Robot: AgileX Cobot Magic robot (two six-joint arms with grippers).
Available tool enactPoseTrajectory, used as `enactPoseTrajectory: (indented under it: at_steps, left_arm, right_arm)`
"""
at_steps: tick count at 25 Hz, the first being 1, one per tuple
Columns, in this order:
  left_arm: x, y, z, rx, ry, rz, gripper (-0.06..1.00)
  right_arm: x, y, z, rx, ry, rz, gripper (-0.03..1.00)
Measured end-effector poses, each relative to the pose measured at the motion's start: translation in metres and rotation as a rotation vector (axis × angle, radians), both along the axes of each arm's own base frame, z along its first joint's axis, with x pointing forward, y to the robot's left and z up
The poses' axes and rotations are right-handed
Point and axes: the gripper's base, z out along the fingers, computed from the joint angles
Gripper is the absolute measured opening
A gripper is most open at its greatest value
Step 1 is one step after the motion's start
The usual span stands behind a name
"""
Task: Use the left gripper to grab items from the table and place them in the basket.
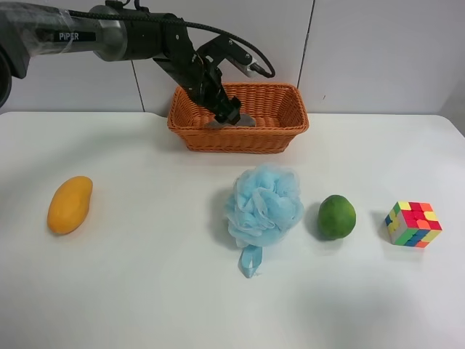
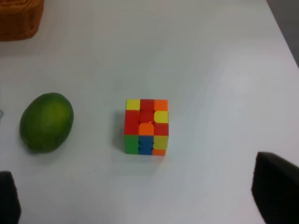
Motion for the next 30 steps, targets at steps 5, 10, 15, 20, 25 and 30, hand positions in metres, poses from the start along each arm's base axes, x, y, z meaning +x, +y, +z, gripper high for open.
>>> enactPoseTrajectory:
  at_steps: [5, 10, 15, 20, 25, 30]
  left_arm:
    - [0.0, 0.0, 0.0, 0.001, 0.002, 0.0, 0.99]
    - [-0.007, 0.004, 0.012, 0.026, 0.052, -0.004, 0.99]
    - [-0.033, 0.024, 0.066, 0.12, 0.129, 0.035, 0.99]
    - [-0.068, 0.06, 0.147, 0.142, 0.107, 0.134, 0.99]
    - [-0.112, 0.108, 0.219, 0.148, 0.048, 0.275, 0.99]
    - [-0.163, 0.157, 0.271, 0.083, -0.065, 0.417, 0.99]
  right_arm:
    - [0.0, 0.0, 0.0, 0.0, 0.0, 0.0, 0.99]
    - [0.0, 0.0, 0.0, 0.0, 0.0, 0.0, 0.99]
    - [0.0, 0.0, 0.0, 0.0, 0.0, 0.0, 0.99]
    - [0.0, 0.0, 0.0, 0.0, 0.0, 0.0, 0.99]
    - [0.0, 0.0, 0.0, 0.0, 0.0, 0.0, 0.99]
    - [0.0, 0.0, 0.0, 0.0, 0.0, 0.0, 0.99]
